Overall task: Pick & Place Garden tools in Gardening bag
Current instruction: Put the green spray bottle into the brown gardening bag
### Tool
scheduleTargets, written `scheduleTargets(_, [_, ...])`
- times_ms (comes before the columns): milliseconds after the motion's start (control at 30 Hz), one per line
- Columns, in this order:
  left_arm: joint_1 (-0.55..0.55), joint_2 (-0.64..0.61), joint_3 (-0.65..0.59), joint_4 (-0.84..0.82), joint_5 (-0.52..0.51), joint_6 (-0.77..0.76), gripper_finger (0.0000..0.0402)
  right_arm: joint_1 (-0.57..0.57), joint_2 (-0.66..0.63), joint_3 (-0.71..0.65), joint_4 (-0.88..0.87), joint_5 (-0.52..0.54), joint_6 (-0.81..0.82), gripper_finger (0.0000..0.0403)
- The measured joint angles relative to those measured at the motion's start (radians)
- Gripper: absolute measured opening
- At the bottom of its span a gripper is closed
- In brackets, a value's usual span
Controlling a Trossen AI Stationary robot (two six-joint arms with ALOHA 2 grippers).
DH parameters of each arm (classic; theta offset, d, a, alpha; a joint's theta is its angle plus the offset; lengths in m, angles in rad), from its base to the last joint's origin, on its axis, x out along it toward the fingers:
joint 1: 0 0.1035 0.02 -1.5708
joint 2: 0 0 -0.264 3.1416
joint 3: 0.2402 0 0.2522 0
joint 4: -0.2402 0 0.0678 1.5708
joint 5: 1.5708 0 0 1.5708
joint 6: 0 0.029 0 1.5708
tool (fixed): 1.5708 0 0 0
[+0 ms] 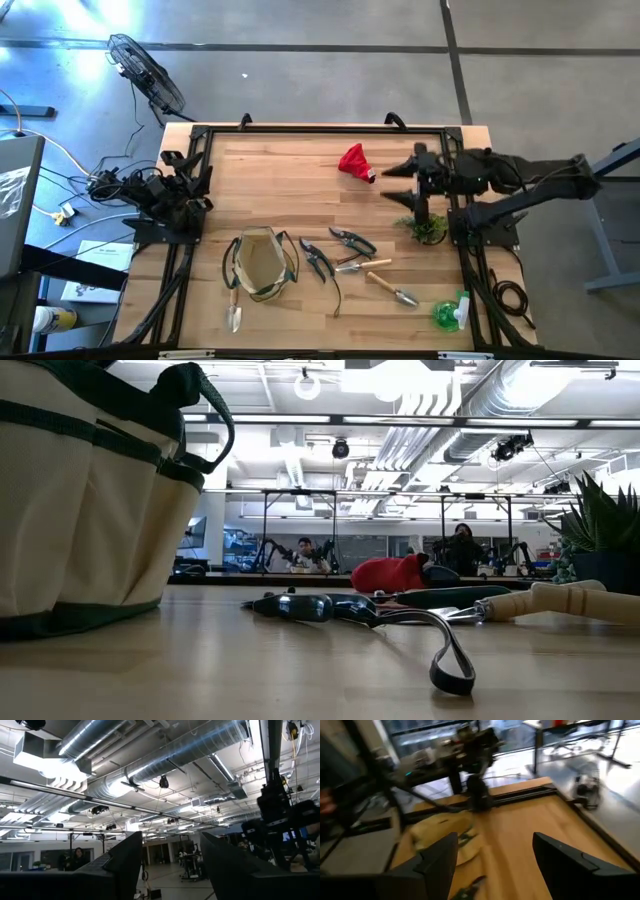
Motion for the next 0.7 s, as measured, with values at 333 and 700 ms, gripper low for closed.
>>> scheduleTargets(333, [0.0, 0.0, 0.001, -0.041, -0.025, -0.053, 0.0196, 0.16, 0.168, 0.224, -0.224, -0.039, 0.449, 0.0247])
scheduleTargets(700, [0.0, 0.0, 0.001, -0.158, -0.018, -0.413, 0.0196, 0.16, 0.251, 0.298, -0.29, -0.278, 0.83, 0.0236])
